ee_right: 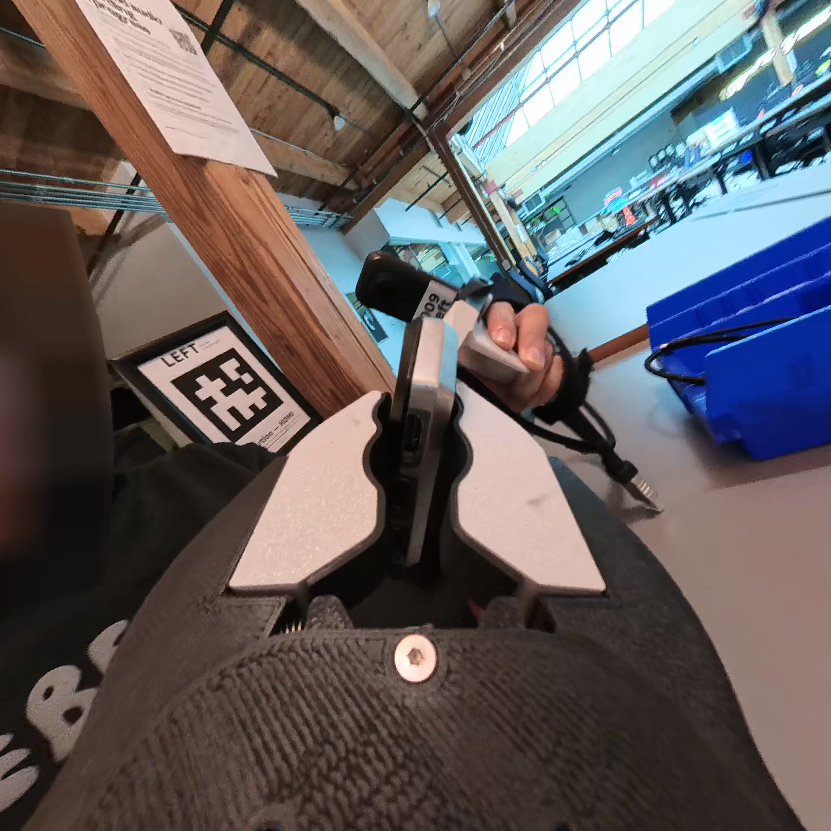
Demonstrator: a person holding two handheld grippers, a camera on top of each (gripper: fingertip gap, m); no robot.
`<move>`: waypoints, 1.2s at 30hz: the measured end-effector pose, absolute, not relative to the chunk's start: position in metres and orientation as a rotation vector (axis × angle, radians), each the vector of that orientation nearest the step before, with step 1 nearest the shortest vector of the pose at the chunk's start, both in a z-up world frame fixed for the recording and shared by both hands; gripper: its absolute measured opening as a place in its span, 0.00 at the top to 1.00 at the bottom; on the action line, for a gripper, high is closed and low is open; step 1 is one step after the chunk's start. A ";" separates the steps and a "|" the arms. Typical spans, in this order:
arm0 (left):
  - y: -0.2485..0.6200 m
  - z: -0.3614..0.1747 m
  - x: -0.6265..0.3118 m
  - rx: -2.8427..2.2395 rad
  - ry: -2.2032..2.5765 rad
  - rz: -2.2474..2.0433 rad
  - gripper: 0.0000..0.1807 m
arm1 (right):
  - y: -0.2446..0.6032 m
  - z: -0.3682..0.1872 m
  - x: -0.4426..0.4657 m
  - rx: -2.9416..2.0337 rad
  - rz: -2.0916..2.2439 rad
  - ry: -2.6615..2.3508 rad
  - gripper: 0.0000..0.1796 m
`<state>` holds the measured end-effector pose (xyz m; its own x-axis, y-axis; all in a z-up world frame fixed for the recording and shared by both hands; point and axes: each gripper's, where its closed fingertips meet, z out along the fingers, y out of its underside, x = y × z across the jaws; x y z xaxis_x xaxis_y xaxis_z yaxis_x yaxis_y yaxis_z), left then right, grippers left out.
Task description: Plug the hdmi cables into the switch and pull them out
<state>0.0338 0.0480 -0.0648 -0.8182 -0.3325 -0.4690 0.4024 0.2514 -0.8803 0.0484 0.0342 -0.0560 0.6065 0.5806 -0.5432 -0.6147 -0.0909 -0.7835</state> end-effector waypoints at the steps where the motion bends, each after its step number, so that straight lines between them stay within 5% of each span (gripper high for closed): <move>1: 0.049 -0.061 0.037 0.022 1.917 -1.604 0.86 | 0.034 -0.052 0.053 -1.312 0.984 0.042 0.87; 6: 0.068 -0.002 0.031 -0.088 1.589 -1.417 0.70 | -0.002 -0.009 0.091 -1.152 0.871 0.058 0.87; 11: 0.094 0.047 0.002 -0.169 1.344 -1.371 0.72 | -0.059 0.062 0.147 -1.112 0.495 0.087 0.87; 16: 0.109 0.024 0.024 -0.269 1.416 -1.481 0.74 | -0.111 0.125 0.234 -1.292 -0.059 0.242 0.87; 29: 0.103 -0.005 0.048 -0.331 1.519 -1.582 0.76 | -0.146 0.058 0.370 -1.817 -0.405 0.558 0.87; 36: 0.110 -0.007 0.049 -0.345 1.520 -1.585 0.76 | -0.146 0.094 0.360 -1.701 -0.451 0.568 0.88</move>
